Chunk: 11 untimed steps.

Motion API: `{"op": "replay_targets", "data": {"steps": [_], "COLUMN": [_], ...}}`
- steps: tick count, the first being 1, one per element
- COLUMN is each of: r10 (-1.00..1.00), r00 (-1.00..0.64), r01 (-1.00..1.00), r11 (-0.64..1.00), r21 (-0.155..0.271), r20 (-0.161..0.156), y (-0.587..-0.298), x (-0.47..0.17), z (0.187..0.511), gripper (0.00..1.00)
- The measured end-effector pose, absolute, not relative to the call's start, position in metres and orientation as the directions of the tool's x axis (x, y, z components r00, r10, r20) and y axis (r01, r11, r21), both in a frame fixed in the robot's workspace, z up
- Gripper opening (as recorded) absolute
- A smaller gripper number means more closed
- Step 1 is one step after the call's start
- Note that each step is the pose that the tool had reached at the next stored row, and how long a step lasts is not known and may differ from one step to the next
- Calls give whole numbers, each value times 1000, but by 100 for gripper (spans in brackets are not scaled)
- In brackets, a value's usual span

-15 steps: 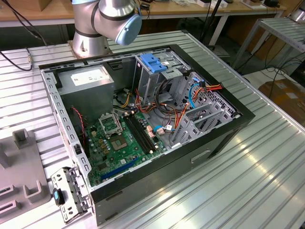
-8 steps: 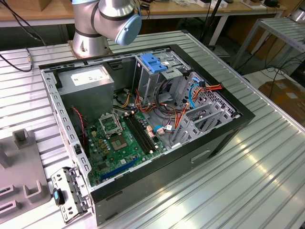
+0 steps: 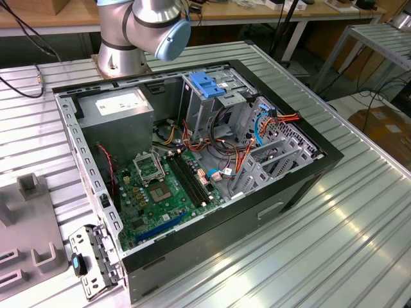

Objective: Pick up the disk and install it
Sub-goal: 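Pick up the disk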

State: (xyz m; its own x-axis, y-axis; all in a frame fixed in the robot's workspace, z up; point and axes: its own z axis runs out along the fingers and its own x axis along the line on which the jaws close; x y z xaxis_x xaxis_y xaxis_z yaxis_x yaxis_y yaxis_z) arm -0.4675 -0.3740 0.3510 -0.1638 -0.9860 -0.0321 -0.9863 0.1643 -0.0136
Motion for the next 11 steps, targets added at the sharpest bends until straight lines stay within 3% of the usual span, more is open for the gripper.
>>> {"op": "replay_targets", "data": {"steps": [7, 8, 11], "r10": [-986, -986, -986], "r00": [-164, -164, -164], "r01": [-986, -986, -986], "r11": [164, 164, 164], "r21": [-12, -12, -11], "r20": [-34, -35, -36], "y": [-374, -374, -374], "x": [-468, -468, -468], "z": [343, 342, 337], "gripper": [43, 50, 50]}}
